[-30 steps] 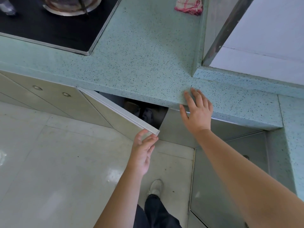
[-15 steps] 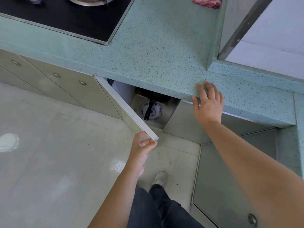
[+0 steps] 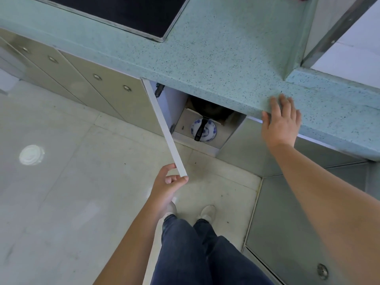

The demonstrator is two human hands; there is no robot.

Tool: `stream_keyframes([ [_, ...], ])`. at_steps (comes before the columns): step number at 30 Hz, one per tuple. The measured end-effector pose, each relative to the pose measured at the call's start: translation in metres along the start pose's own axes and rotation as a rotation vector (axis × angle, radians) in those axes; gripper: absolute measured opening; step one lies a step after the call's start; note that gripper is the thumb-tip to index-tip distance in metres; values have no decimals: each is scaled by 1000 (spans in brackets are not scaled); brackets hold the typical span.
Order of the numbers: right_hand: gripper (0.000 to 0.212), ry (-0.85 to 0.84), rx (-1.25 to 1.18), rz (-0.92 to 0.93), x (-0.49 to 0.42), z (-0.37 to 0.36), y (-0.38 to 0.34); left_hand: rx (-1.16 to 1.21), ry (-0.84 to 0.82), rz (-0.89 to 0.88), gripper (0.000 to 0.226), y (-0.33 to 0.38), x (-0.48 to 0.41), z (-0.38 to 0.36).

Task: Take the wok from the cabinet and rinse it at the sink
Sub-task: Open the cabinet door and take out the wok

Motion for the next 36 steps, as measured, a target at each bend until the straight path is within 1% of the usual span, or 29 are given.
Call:
stream_keyframes([
  [7, 49, -23, 2, -55, 2, -1, -7, -52, 39, -16, 38, 0, 10, 16],
  [11, 50, -34, 4, -76, 2, -1, -9, -51, 96, -12, 43, -6, 10, 25],
  [20, 49, -32, 12, -84, 3, -1, -11, -184, 236, -22, 53, -15, 13, 79],
  [22, 49, -31, 19, -85, 3, -2, -11, -202, 257, -36, 50, -14, 14, 90],
  [25, 50, -28, 21, -85, 3, -2, -11, -240, 287, -87, 36, -10, 14, 102],
  [29, 50, -31, 22, -87, 3, -2, -11, -286, 354, -97, 35, -9, 14, 117],
  [32, 50, -25, 14, -82, 3, -2, -12, -373, 412, -75, 56, -9, 15, 126],
  [36, 50, -27, 13, -85, 3, -2, -10, -446, 481, -87, 58, -4, 15, 132],
])
Point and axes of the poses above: each hand's wrist, its own x-axis away from the middle knuckle, its own z-axis out of the back of the hand, y = z × x, the point moved 3 cm from there along -x, towards the middle knuckle, and after that the axes turned 1 degree about y, right-handed, at the moved point
